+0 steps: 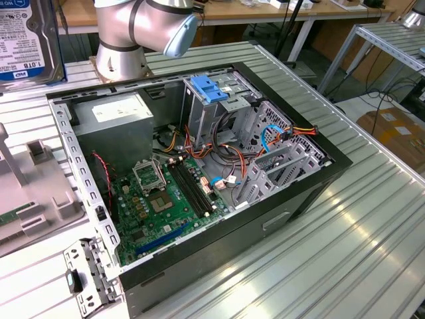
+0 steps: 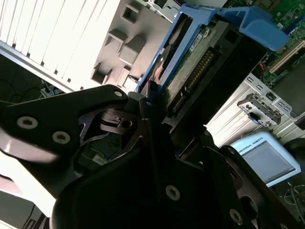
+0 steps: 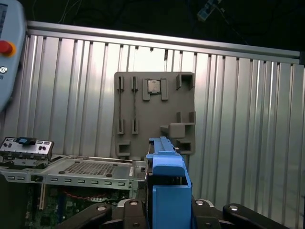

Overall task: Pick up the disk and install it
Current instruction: 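Pick up the disk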

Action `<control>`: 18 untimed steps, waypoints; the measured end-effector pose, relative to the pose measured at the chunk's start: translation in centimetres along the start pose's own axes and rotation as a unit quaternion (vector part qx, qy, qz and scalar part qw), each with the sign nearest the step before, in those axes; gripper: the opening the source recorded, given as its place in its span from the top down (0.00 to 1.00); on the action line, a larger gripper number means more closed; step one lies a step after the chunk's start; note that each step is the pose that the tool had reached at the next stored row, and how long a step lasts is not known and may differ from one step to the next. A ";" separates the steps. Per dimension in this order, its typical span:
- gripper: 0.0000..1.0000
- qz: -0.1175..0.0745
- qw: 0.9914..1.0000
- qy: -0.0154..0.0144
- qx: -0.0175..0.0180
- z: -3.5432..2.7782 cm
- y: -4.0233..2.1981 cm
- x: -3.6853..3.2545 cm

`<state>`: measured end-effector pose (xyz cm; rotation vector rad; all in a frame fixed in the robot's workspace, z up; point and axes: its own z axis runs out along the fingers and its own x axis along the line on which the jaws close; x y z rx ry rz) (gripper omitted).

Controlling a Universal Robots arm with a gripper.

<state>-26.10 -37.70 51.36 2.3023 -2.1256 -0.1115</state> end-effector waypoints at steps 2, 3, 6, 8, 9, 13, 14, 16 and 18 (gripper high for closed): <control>0.64 0.000 1.000 0.000 0.000 -0.01 -0.08 0.16; 0.64 0.000 1.000 0.000 0.000 -0.01 -0.12 0.23; 0.64 0.000 1.000 0.000 0.000 -0.02 -0.24 0.47; 0.64 0.000 1.000 0.000 0.000 -0.03 -0.35 0.68; 0.64 0.000 1.000 0.000 0.000 -0.04 -0.42 0.83; 0.64 0.000 1.000 0.000 0.000 -0.06 -0.60 1.21; 0.64 0.000 1.000 0.000 0.000 -0.06 -0.65 1.35; 0.64 0.000 1.000 0.000 0.000 -0.08 -0.75 1.69; 0.64 0.000 1.000 0.000 0.000 -0.08 -0.81 1.91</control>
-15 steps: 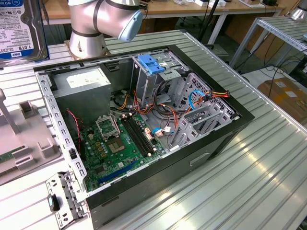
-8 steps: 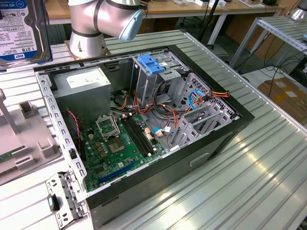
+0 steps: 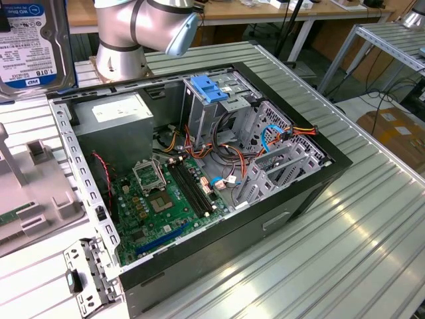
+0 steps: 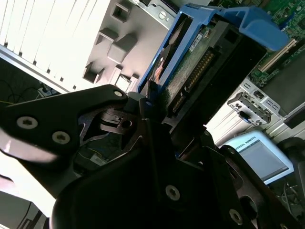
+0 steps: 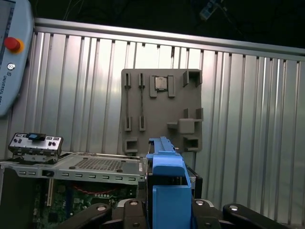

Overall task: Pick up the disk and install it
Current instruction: 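Pick up the disk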

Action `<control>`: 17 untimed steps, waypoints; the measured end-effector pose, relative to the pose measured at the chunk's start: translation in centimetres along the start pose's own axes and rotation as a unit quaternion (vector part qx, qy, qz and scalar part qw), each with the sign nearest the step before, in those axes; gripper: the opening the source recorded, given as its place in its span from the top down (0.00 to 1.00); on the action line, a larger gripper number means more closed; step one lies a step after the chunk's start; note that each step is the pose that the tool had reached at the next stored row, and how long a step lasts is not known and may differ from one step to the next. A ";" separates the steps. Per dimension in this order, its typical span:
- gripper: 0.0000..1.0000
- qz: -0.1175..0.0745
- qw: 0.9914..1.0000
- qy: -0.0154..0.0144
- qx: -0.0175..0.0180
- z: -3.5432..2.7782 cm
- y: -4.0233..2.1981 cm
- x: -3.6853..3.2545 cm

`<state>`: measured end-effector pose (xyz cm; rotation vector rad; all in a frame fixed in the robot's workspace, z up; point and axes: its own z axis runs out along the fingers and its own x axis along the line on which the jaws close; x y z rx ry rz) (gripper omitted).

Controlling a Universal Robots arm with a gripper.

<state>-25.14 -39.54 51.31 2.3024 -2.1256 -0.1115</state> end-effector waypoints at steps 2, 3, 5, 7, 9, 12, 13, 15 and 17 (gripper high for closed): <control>0.64 0.000 1.000 0.000 0.000 -0.01 -0.10 0.39; 0.64 0.000 1.000 0.000 0.000 -0.01 -0.12 0.50; 0.64 0.000 1.000 0.000 0.000 -0.03 -0.15 0.72; 0.64 0.000 1.000 0.000 0.000 -0.03 -0.18 0.99; 0.64 0.000 1.000 0.000 0.000 -0.04 -0.21 1.29; 0.64 0.000 1.000 0.000 0.000 -0.05 -0.24 1.63; 0.64 0.000 1.000 0.000 0.000 -0.06 -0.25 1.78; 0.64 0.000 1.000 0.000 0.000 -0.07 -0.29 2.25; 0.64 0.000 1.000 0.000 0.000 -0.08 -0.31 2.47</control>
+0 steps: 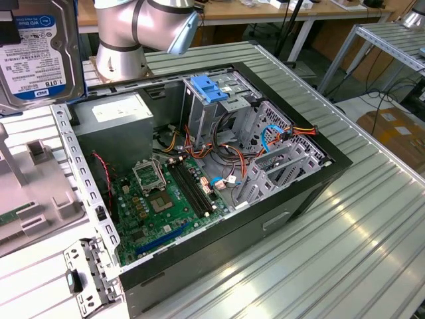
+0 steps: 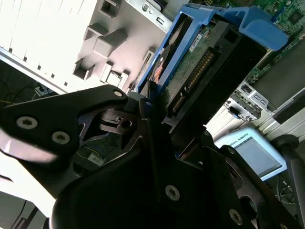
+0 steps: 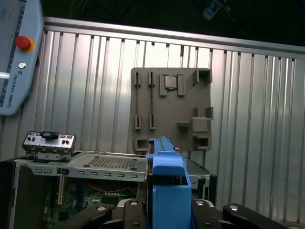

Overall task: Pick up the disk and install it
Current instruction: 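Pick up the disk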

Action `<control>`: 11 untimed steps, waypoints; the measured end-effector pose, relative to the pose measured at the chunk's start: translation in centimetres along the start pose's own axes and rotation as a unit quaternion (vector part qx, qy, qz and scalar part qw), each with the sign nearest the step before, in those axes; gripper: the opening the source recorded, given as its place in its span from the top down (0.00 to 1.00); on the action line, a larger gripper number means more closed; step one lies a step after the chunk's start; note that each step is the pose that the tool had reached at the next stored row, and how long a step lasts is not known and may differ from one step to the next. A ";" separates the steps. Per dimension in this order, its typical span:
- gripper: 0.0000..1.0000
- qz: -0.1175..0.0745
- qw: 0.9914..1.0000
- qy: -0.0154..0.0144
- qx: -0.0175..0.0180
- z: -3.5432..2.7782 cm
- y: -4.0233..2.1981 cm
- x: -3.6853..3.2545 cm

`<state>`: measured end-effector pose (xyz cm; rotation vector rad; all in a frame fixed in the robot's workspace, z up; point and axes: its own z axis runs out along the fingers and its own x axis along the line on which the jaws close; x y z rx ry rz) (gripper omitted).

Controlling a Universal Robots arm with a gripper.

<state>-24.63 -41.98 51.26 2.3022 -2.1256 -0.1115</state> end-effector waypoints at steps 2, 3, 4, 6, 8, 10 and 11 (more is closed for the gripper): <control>0.64 0.000 1.000 0.000 0.000 0.00 0.00 0.23; 0.64 0.000 1.000 0.000 0.000 -0.01 0.01 0.40; 0.64 0.000 1.000 0.000 0.000 -0.01 0.02 0.52; 0.64 0.000 1.000 0.000 0.000 -0.02 0.04 0.90; 0.64 0.000 1.000 0.000 0.000 -0.03 0.06 1.11; 0.64 0.000 1.000 0.000 0.000 -0.03 0.07 1.28; 0.64 0.000 1.000 0.000 0.000 -0.04 0.08 1.37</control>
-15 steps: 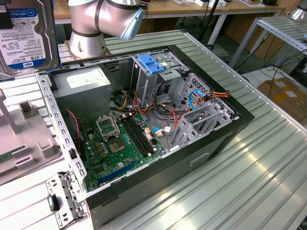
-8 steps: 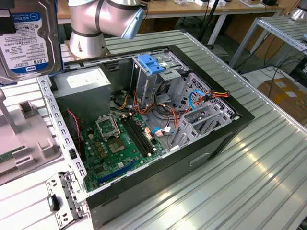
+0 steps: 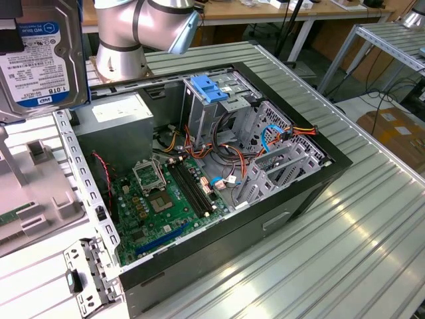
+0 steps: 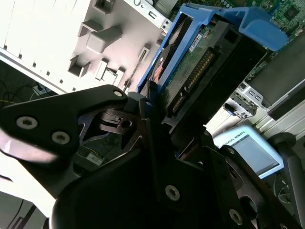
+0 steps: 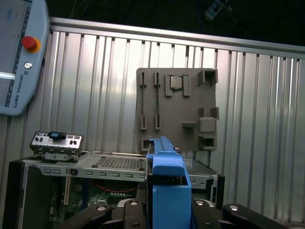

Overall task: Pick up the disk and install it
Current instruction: 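Pick up the disk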

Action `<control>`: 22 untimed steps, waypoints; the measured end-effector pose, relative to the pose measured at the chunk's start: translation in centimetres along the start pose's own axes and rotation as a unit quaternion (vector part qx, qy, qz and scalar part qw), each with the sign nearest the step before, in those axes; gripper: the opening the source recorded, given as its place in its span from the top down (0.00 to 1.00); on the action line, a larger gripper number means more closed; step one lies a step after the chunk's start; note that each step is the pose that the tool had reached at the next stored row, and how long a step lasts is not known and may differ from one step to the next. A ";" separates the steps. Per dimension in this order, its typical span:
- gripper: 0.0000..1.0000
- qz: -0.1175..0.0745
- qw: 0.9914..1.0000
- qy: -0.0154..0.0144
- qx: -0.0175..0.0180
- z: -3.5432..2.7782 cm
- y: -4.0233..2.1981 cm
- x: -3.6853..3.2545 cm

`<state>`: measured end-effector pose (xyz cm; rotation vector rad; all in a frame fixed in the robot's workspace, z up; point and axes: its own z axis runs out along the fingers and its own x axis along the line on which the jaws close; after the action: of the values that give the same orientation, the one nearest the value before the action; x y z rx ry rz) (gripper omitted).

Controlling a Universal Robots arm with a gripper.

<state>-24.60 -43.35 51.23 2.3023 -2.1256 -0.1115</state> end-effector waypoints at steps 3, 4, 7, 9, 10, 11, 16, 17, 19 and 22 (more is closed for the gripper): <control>0.64 0.000 1.000 0.000 0.000 0.00 0.02 0.29; 0.64 0.000 1.000 0.000 0.000 0.00 0.03 0.36; 0.64 0.000 1.000 0.000 0.000 -0.01 0.05 0.59; 0.64 0.000 1.000 0.000 0.000 -0.01 0.07 0.85; 0.64 0.000 1.000 0.000 0.000 -0.02 0.08 0.98; 0.64 0.000 1.000 0.000 0.000 -0.02 0.09 1.10; 0.64 0.000 1.000 0.000 0.000 -0.04 0.13 1.62; 0.64 0.000 1.000 0.000 0.000 -0.04 0.14 1.71; 0.64 0.000 1.000 0.000 0.000 -0.04 0.15 1.88; 0.64 0.000 1.000 0.000 0.000 -0.05 0.18 2.24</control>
<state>-24.60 -45.60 51.18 2.3023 -2.1257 -0.1114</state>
